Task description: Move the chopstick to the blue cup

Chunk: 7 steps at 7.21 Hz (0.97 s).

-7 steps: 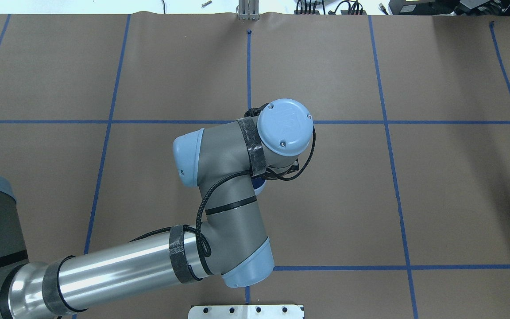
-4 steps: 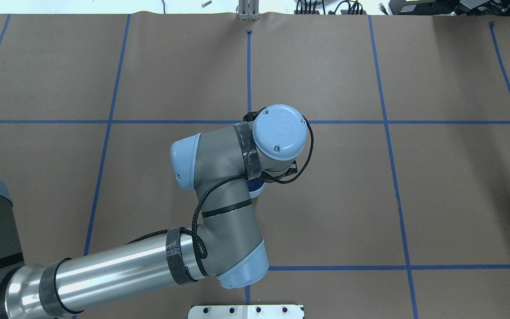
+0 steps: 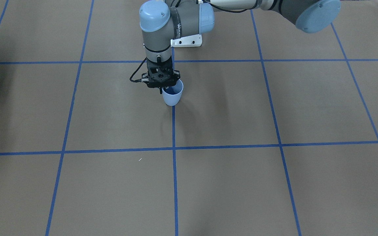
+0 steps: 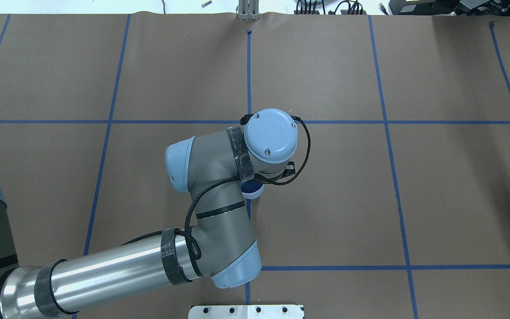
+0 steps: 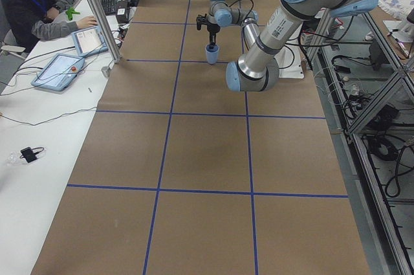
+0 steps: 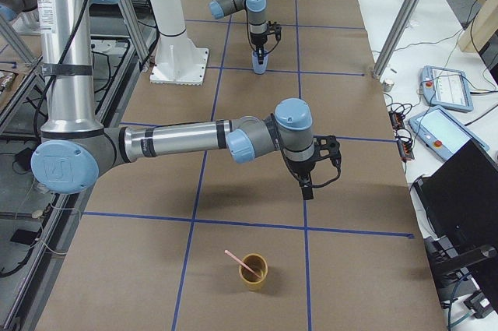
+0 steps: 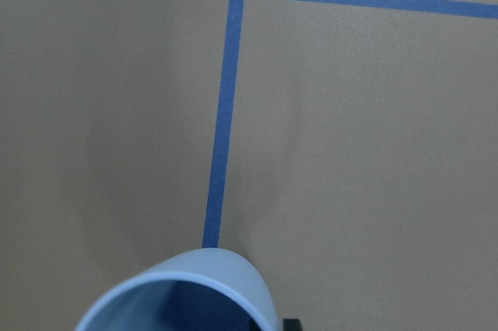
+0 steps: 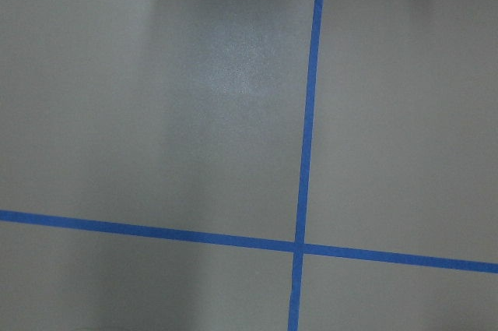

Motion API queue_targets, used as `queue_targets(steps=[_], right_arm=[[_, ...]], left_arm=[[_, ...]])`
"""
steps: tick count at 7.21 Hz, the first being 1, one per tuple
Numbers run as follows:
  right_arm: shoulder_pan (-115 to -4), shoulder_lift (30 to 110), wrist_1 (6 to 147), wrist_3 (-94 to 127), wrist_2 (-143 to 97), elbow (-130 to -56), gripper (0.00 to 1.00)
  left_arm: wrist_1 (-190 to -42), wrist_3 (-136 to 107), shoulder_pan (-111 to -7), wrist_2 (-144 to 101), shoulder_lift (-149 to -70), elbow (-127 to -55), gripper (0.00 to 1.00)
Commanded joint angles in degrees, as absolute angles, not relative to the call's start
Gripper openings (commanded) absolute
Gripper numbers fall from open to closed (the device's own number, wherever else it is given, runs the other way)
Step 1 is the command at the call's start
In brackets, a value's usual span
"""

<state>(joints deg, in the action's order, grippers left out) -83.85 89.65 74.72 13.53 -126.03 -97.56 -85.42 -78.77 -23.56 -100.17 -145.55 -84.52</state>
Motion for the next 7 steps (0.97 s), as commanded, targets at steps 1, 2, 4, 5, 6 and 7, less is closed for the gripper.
queue_targets(steps=[1,2,4,5,6,7], right_arm=[[-83.8,89.6,74.8,13.5,-126.0,-97.6,1.00],[-83.8,89.6,74.7,13.5,-126.0,-97.6,1.00],[-83.8,89.6,74.7,13.5,-126.0,-97.6,1.00],[-83.8,89.6,74.7,13.4,-126.0,-97.6,1.00],[-83.8,89.6,74.7,13.4,-126.1,-97.7,1.00],[-83.8,89.6,74.7,13.4,-126.2,-97.7,1.00]], left_arm=[[-85.3,-78.5,-23.5,-99.7,-145.5,-85.0,0.98],[-84.9,-78.5,-23.6,-99.9,-145.5,-86.0,0.98],[-77.9,-76.3,-23.7,-100.4,-144.8,-96.9,0.98],[-72.8,-74.9,-24.1,-100.4,-144.5,-102.9,0.98],[-70.2,-73.8,-25.5,-100.5,-142.8,-107.2,0.98],[-69.7,-67.7,-28.0,-100.5,-138.1,-111.1,0.98]])
